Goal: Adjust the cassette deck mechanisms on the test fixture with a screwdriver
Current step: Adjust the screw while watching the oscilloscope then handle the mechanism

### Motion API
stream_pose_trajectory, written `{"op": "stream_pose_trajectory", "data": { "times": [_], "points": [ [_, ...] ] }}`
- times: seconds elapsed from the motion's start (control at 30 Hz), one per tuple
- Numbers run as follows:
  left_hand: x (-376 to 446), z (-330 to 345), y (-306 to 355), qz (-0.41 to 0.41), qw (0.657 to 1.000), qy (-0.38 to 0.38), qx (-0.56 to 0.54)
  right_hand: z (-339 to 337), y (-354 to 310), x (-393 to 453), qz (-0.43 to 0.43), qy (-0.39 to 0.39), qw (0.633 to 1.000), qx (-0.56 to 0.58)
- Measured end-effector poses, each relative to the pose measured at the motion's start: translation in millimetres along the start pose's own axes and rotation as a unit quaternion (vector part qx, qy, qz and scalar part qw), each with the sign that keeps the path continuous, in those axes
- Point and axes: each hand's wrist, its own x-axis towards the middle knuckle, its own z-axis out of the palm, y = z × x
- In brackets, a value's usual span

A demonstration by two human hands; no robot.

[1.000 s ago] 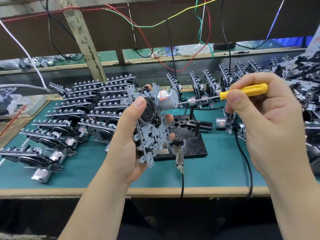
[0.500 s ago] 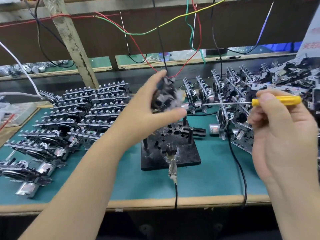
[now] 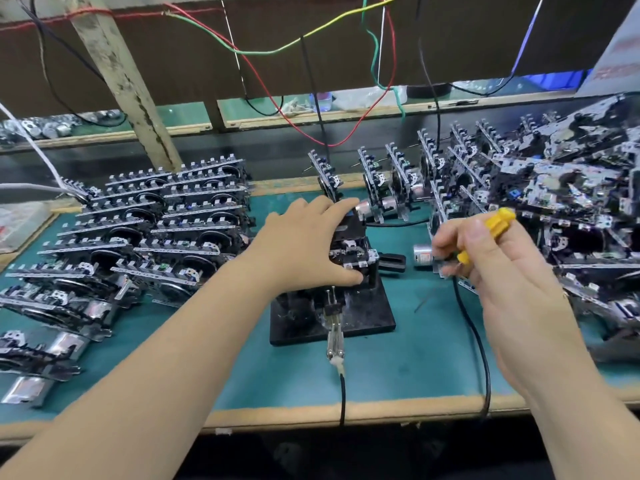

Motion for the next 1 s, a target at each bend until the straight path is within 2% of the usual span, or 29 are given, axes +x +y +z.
{"op": "stream_pose_trajectory", "data": {
  "times": [0.1,0.17,0.27,0.37,0.53,0.63,0.73,0.83,0.9,1.0],
  "points": [
    [0.4,0.7,3.7,-0.009,1.0,-0.003,-0.001,13.3,0.6,11.2,0.001,-0.067,0.995,-0.075],
    [-2.6,-5.7,2.6,-0.005,0.998,-0.01,-0.058,24.5,-0.2,19.6,-0.009,-0.114,0.985,-0.129],
    [-23.4,-11.6,-6.2,0.004,0.981,0.053,-0.188,36.4,6.2,26.9,-0.014,-0.156,0.958,-0.241],
    [-56.3,2.8,-15.4,-0.016,0.979,0.089,-0.18,39.2,17.3,23.6,-0.022,-0.17,0.935,-0.311],
    [-80.6,30.3,-18.3,-0.017,0.982,0.089,-0.167,42.4,26.2,19.8,-0.048,-0.186,0.93,-0.313],
    [-78.7,37.2,-12.9,-0.026,0.975,0.11,-0.191,43.3,31.7,15.2,-0.055,-0.188,0.939,-0.282],
    [-71.4,47.6,0.6,-0.051,0.949,0.177,-0.256,42.8,36.2,14.3,-0.064,-0.179,0.948,-0.254],
    [-61.0,60.6,10.0,-0.088,0.906,0.268,-0.314,43.7,38.3,16.1,-0.068,-0.176,0.947,-0.26],
    [-57.7,65.9,10.5,-0.092,0.88,0.295,-0.361,44.3,39.3,16.3,-0.072,-0.174,0.947,-0.261],
    [-56.9,68.5,8.2,-0.072,0.869,0.308,-0.38,46.6,39.2,16.2,-0.069,-0.171,0.948,-0.259]
  ]
}}
